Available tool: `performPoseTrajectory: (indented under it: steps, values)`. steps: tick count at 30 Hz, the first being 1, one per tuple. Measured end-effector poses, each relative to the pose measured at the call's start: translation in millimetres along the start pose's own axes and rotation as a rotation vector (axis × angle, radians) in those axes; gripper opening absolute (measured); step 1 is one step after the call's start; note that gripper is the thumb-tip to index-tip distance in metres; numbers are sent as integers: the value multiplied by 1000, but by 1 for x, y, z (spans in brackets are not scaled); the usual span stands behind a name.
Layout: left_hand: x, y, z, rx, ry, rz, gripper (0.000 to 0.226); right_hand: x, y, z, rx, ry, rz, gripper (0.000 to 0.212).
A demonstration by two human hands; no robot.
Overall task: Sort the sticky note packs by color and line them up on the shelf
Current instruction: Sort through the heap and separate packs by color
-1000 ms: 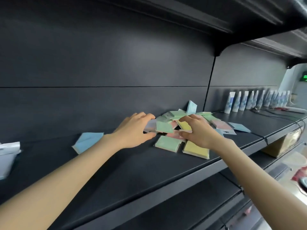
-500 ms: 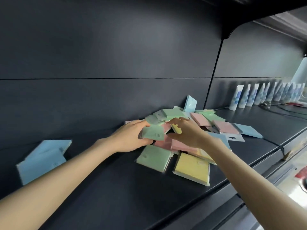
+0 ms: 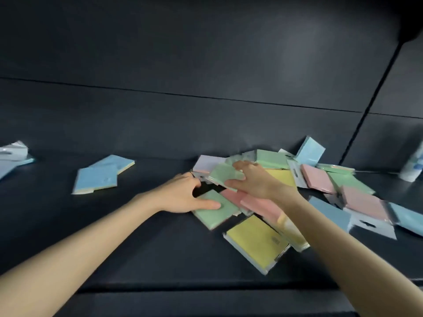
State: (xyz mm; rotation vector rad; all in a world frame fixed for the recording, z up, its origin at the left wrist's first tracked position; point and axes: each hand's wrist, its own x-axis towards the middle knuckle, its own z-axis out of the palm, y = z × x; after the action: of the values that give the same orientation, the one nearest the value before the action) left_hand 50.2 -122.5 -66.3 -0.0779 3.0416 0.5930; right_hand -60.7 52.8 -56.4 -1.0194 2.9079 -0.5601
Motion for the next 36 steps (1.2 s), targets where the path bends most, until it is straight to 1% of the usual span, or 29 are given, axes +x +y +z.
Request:
performPoseTrajectory:
  steps: [2,4,7,10,13,16,19,21,27,31,36]
  values:
    - [-4,2,6,6,5,-43,73,3,3,1,-15,-45,-1,71]
    - [-7,6,8,-31,21,-62,62,6,6,1,-21,-85,3,76]
    - [-8,11,8,-92,55,-95,52,8,7,0,26,-114,3,78]
    - [-11,14,10,-262,100,-123,50,7,8,-2,53,-79,-13,75]
    - [-15,16,8,-341,140,-118,51,8,7,-5,103,-21,1,78]
    - [-22,17,3,-411,216,-124,57,10,5,-10,208,4,10,72]
    - [-28,8,-5,-497,283,-118,42,13,-1,-13,271,13,-27,63]
    - [-31,-3,-12,-506,323,-115,34,16,-10,-13,322,15,-54,58]
    - [-32,-44,-39,-504,406,-138,29,33,-48,-9,443,70,-117,39]
    - [-21,-76,-59,-434,386,-110,33,55,-75,-4,430,139,-109,40]
    - [6,-110,-76,-372,249,-76,33,82,-97,3,391,205,-15,43]
